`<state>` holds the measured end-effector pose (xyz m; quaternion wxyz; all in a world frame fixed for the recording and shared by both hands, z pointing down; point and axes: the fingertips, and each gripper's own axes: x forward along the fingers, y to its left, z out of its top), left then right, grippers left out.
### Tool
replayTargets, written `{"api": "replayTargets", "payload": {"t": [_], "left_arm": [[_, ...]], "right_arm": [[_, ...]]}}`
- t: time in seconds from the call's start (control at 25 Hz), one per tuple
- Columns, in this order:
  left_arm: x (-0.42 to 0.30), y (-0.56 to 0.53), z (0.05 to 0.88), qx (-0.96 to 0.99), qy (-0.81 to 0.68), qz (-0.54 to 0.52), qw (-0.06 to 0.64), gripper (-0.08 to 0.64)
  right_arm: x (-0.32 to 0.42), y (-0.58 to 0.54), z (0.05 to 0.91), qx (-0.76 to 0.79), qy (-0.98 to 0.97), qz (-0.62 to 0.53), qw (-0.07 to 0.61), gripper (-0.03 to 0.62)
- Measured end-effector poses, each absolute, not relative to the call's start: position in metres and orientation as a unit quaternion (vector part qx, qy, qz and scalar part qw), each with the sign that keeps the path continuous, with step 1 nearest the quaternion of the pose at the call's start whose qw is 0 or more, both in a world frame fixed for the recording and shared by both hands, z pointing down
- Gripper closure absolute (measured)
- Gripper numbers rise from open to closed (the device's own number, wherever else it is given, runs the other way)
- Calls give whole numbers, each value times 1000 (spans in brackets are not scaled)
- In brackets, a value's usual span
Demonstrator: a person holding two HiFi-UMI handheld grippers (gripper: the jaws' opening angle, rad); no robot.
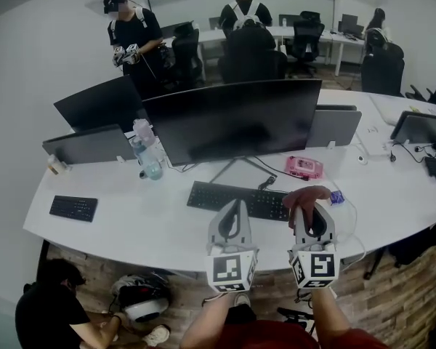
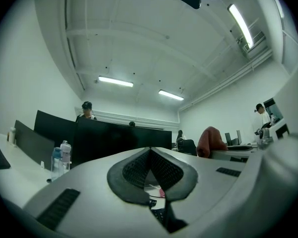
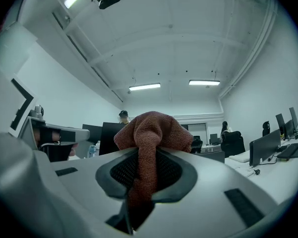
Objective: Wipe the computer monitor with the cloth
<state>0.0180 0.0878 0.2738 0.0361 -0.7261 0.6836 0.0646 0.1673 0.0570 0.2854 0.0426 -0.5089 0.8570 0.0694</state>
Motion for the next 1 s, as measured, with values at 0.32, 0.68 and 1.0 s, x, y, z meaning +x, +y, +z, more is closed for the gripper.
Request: {"api": "replayTargets", "payload": {"t": [0.32, 0.68, 1.0], "left_arm": [[-24, 46, 269, -732, 677, 74, 37, 537], [-44, 11, 277, -739, 669, 78, 29, 537], [-26, -36, 290, -748, 660, 69, 24, 537]], "right_arm": [[124, 18, 282, -513, 854, 79, 40, 515], [105, -11, 287, -527, 845, 79, 33, 515], [120, -57, 298, -535, 841, 71, 33, 515]]}}
